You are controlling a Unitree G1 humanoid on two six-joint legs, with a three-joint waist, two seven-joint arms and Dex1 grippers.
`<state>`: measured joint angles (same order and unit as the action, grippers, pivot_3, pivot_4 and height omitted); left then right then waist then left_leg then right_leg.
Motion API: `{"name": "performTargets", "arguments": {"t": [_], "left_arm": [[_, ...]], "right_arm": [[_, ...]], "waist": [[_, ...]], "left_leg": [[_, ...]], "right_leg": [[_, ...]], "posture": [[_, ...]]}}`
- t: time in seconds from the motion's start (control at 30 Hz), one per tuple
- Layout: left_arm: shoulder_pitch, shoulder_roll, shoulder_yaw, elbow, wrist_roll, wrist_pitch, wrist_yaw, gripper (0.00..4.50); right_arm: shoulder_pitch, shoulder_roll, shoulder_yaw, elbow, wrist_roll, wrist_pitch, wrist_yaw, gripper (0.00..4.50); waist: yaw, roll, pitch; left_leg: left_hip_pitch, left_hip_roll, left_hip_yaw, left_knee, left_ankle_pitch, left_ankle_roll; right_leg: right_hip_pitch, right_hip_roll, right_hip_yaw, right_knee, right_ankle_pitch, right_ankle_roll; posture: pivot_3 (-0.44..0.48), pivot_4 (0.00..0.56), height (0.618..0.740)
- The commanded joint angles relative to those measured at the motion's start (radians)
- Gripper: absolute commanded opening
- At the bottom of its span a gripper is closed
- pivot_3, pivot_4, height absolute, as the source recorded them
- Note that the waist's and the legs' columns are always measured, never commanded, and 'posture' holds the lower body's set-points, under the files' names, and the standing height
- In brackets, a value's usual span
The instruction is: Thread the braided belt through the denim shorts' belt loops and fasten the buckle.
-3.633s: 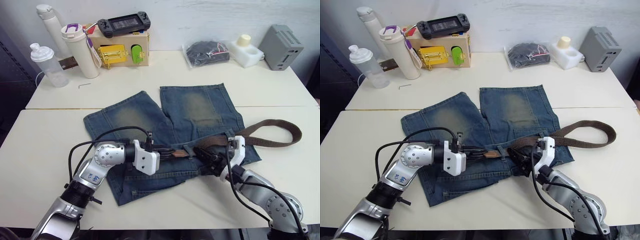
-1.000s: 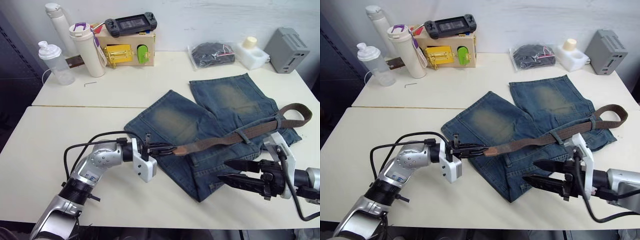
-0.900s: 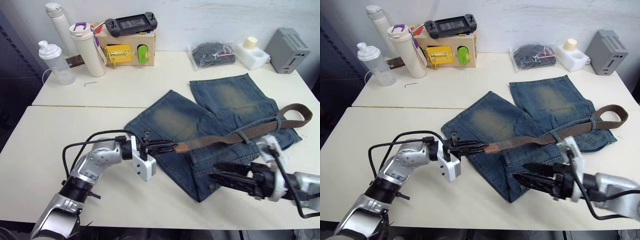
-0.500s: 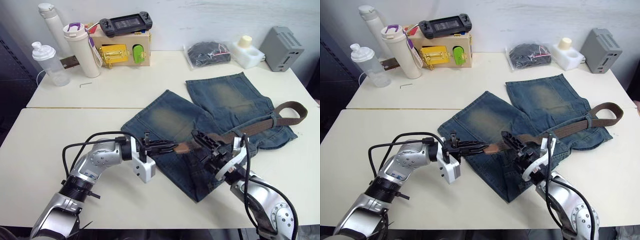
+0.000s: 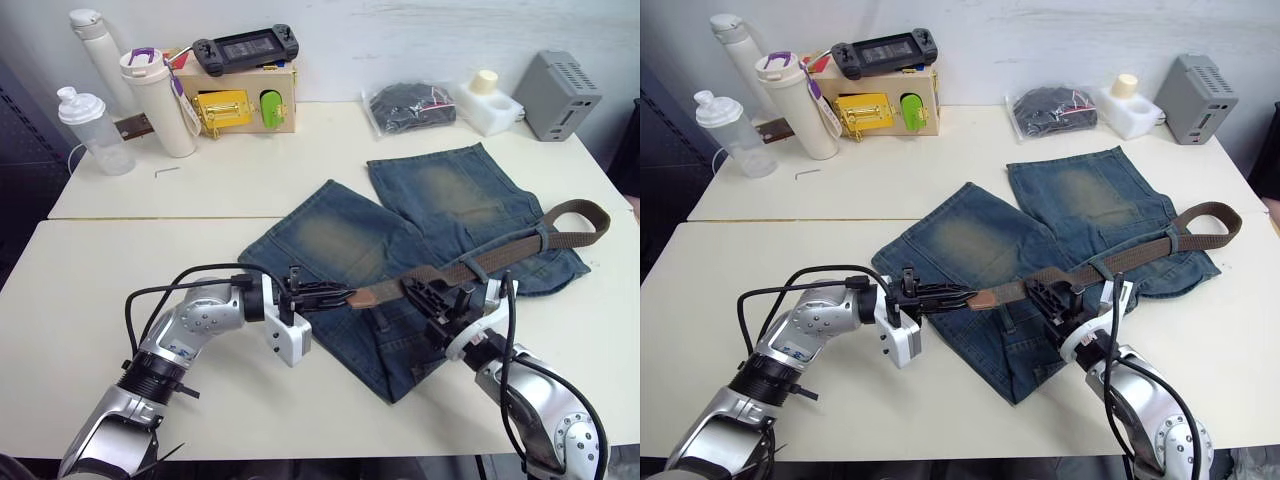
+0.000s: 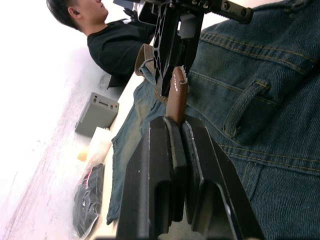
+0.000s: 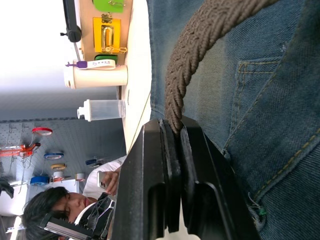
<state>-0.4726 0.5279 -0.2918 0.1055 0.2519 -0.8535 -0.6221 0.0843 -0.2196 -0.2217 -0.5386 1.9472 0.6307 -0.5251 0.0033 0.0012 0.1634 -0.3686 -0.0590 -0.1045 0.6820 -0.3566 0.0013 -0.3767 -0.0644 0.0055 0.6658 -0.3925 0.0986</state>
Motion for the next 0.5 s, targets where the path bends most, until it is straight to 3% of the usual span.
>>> {"name": "performTargets", "arguments": {"t": [0.03,0.07,0.27,0.5], "left_arm": [[0.001,-0.011,0.001,-0.01,-0.039,0.041,0.005,0.79],[0.006,-0.012,0.001,-0.021,-0.059,0.073,-0.007,1.05],[0.084,0.013,0.017,-0.113,-0.193,0.262,-0.079,3.55],[0.308,0.088,0.048,-0.422,-0.573,0.723,-0.186,3.55]], "right_arm": [[-0.011,-0.002,-0.004,-0.036,0.025,-0.005,-0.002,0.0],[-0.016,-0.011,-0.027,-0.027,0.025,-0.008,0.003,0.0],[-0.059,-0.13,-0.194,0.078,0.025,-0.001,0.078,0.0],[-0.034,-0.238,-0.171,0.116,-0.048,0.024,0.155,0.0]], "waist": [[-0.004,0.0,0.0],[-0.006,0.0,0.0],[-0.005,0.002,0.0],[-0.009,0.007,0.0]], "left_leg": [[0.0,0.0,0.0,0.0,0.0,0.0],[0.0,0.0,0.0,0.0,0.0,0.0],[0.0,0.0,0.0,0.0,0.0,0.0],[0.0,0.002,0.0,-0.002,0.0,0.0]], "right_leg": [[0.0,0.0,0.0,0.0,0.0,0.0],[0.0,0.0,0.0,0.0,0.0,0.0],[0.0,0.0,0.0,-0.001,0.0,0.0],[0.0,0.0,0.001,-0.003,0.0,0.0]], "posture": [[0.0,0.15,0.74],[0.0,0.15,0.74],[0.0,0.15,0.74],[0.0,0.15,0.74]]}}
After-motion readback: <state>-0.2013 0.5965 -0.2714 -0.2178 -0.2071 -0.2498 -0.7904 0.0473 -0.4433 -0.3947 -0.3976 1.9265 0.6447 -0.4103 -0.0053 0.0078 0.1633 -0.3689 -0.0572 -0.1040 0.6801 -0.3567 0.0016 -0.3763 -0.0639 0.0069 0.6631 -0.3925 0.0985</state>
